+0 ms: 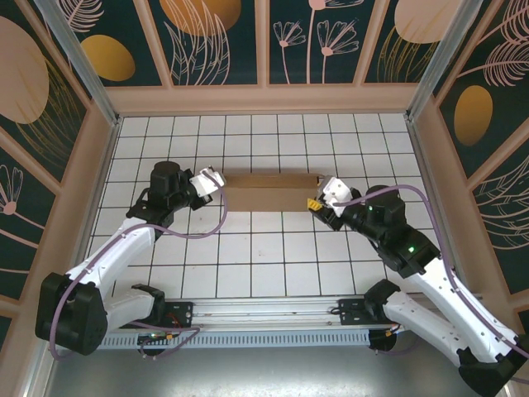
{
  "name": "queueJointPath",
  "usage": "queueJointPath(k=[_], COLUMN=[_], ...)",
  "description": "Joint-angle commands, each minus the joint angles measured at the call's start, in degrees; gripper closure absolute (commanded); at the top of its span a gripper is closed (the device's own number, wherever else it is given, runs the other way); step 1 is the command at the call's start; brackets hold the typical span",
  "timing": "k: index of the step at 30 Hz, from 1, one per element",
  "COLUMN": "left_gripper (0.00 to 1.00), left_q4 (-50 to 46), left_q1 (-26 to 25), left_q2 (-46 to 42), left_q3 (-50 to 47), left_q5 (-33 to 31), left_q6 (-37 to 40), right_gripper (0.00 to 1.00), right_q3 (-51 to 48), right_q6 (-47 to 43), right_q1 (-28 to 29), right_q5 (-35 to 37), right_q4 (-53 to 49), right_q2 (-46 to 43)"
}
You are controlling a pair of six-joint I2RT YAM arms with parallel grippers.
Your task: Fold the paper box
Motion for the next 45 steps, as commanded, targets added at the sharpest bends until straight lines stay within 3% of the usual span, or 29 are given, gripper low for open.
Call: queueJointPath(k=[1,6,12,16,19,23,38,45], left_gripper=[0.98,1.0,1.0,1.0,1.0,1.0,1.0,1.0], left_q4=[3.7,5.8,6.8,8.9,9.9,10.1,9.0,8.5], left_q1=[0.3,0.3,0.2,0.1,0.2,0.1,0.0,0.0], left_q2=[-0.6,-0.9,-0.1,-0.5,-1.0,-1.7,-1.9,-1.2], left_q3=[-1.0,-2.3,-2.0,-3.0,-3.4,-3.8,-3.8,-3.1], left_q5=[0.9,-0.4,-4.7,-5.6,-5.4,-4.9,-2.8,-2.8], left_q6=[-1.9,-3.7,-5.3,-6.2,-7.2,-8.1,-9.3,-9.2], right_gripper=[0.55,0.54,0.5,0.48,0.46,0.47,0.56,0.71], right_q3=[1.3,4.1,9.6,5.9,4.3,3.9,0.7,0.4], right_q6=[-4.8,-11.7,-19.8,-23.9,-24.9,-25.5,-21.5,-22.0], right_q1=[-0.5,-8.6,-17.4,-27.7,-30.8,-29.9,-25.0,-24.5], right_q5=[6.6,6.2,-13.3,-29.7,-33.0,-33.4,-24.0,-22.5], right_q4=[0.9,3.8,-0.4,5.2,7.5,7.8,14.5,14.6], right_q2=[1.6,8.9,17.7,17.6,19.8,23.3,30.6,31.2])
